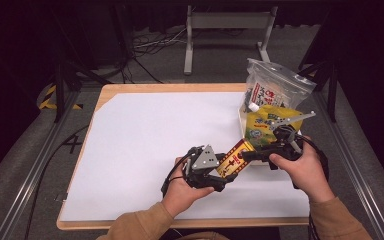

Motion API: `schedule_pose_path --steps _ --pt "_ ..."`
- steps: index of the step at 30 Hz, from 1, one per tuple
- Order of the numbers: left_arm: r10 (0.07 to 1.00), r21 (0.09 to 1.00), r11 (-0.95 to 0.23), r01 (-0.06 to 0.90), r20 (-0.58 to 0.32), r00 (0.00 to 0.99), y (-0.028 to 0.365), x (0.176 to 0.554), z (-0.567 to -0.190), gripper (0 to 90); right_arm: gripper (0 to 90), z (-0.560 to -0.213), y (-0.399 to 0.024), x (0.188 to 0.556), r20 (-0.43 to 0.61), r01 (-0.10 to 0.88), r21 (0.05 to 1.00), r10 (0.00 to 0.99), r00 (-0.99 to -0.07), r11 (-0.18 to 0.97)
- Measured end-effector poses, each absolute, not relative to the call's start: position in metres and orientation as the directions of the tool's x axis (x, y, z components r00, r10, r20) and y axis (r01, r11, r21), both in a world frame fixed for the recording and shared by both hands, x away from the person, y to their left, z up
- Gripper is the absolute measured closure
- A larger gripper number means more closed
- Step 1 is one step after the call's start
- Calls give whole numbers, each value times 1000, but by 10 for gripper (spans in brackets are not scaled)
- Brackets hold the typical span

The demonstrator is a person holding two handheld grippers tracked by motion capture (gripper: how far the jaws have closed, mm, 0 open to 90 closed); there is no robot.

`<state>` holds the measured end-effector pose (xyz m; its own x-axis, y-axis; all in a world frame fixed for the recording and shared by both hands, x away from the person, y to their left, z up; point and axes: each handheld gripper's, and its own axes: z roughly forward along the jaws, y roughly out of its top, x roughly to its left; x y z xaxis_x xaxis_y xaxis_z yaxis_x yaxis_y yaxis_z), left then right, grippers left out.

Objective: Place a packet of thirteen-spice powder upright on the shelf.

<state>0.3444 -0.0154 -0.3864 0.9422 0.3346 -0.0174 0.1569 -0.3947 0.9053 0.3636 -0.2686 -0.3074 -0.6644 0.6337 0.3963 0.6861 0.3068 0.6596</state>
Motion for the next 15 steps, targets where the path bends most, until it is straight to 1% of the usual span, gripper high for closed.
schedule_pose_path --steps 1,3,4,5,7,9,15 --pt "332 907 -388 162 -26 943 -15 345 -386 309 626 -306 -268 363 389 675 673 630 -672 304" --pt "313 908 -367 202 -84 946 -13 348 -385 287 653 -302 -266 360 388 661 687 617 -685 302" --pt "306 910 -347 228 -120 944 -9 351 -385 321 674 -300 -265 359 384 649 699 606 -696 302" --pt "299 910 -338 240 -138 944 -6 353 -386 400 676 -296 -264 357 357 635 701 612 -706 324" --pt "305 904 -344 254 -148 941 -3 355 -386 366 676 -292 -264 355 315 613 715 627 -712 336" --pt "308 899 -350 263 -154 939 0 358 -385 322 677 -288 -267 355 304 600 724 624 -720 340" --pt "323 895 -357 267 -149 934 13 361 -382 301 676 -278 -273 354 227 547 739 619 -752 394"
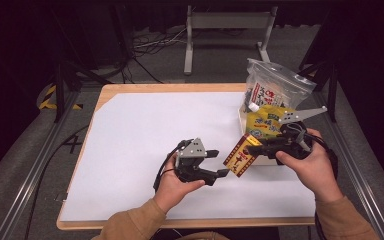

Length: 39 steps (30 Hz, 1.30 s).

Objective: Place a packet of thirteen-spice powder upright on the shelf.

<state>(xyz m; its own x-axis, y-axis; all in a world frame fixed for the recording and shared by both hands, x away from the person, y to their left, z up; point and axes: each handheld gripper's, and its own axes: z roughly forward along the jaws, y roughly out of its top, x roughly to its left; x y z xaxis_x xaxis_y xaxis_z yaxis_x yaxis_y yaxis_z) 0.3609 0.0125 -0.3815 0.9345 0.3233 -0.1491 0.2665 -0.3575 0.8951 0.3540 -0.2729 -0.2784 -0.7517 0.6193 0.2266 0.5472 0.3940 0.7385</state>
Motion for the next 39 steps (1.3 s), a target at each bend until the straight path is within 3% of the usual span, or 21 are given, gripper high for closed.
schedule_pose_path --steps 8,26,39 --pt "365 889 -365 276 -136 921 40 360 -378 280 676 -264 -282 359 87 441 731 570 -817 521" --pt "459 869 -373 327 -133 878 92 353 -378 285 675 -244 -305 379 -14 351 735 530 -848 580" --pt "535 859 -357 368 -134 834 131 346 -380 288 674 -242 -316 394 -111 272 686 467 -877 675"
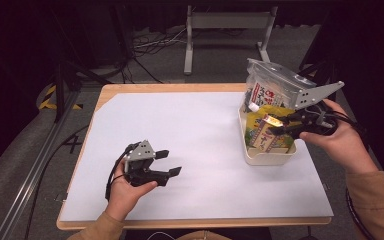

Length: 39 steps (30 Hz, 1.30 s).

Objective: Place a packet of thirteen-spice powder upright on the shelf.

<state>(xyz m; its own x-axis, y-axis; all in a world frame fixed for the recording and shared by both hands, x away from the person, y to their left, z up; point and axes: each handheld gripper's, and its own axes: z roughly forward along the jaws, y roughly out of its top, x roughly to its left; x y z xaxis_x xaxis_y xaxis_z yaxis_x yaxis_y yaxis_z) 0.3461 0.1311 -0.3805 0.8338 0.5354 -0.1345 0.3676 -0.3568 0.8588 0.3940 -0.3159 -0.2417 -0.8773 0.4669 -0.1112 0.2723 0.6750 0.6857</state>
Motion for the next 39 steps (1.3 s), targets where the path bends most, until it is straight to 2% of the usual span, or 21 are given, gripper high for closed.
schedule_pose_path --steps 15,27,32,39 --pt "596 871 -312 379 -131 792 164 348 -374 301 675 -252 -312 403 -207 173 615 370 -906 769" --pt "641 872 -272 406 -151 753 177 352 -377 312 675 -263 -311 410 -190 144 590 309 -932 794" --pt "649 869 -266 418 -159 744 180 356 -379 318 677 -269 -310 409 -171 80 578 216 -961 812" --pt "647 867 -263 423 -166 744 178 358 -379 321 678 -271 -311 412 -146 78 572 195 -970 817"
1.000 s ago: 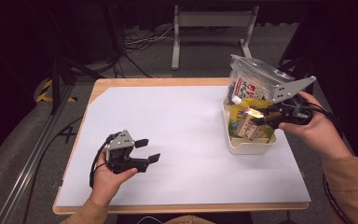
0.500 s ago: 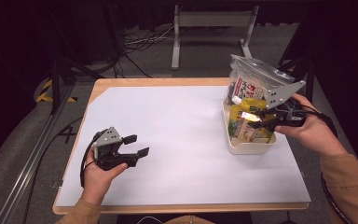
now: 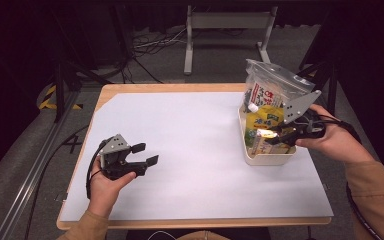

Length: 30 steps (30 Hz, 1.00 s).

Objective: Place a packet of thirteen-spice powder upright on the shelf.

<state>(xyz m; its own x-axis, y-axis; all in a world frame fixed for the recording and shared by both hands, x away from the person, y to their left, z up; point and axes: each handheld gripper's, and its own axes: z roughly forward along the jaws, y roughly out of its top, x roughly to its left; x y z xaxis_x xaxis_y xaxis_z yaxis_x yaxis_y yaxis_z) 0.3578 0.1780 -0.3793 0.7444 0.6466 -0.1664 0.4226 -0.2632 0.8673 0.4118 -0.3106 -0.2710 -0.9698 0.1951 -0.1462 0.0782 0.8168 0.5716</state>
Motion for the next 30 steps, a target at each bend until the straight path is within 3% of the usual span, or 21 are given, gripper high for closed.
schedule_pose_path --steps 30 --pt "636 855 -279 438 -177 751 172 361 -385 325 677 -271 -324 419 -72 110 586 187 -980 803"
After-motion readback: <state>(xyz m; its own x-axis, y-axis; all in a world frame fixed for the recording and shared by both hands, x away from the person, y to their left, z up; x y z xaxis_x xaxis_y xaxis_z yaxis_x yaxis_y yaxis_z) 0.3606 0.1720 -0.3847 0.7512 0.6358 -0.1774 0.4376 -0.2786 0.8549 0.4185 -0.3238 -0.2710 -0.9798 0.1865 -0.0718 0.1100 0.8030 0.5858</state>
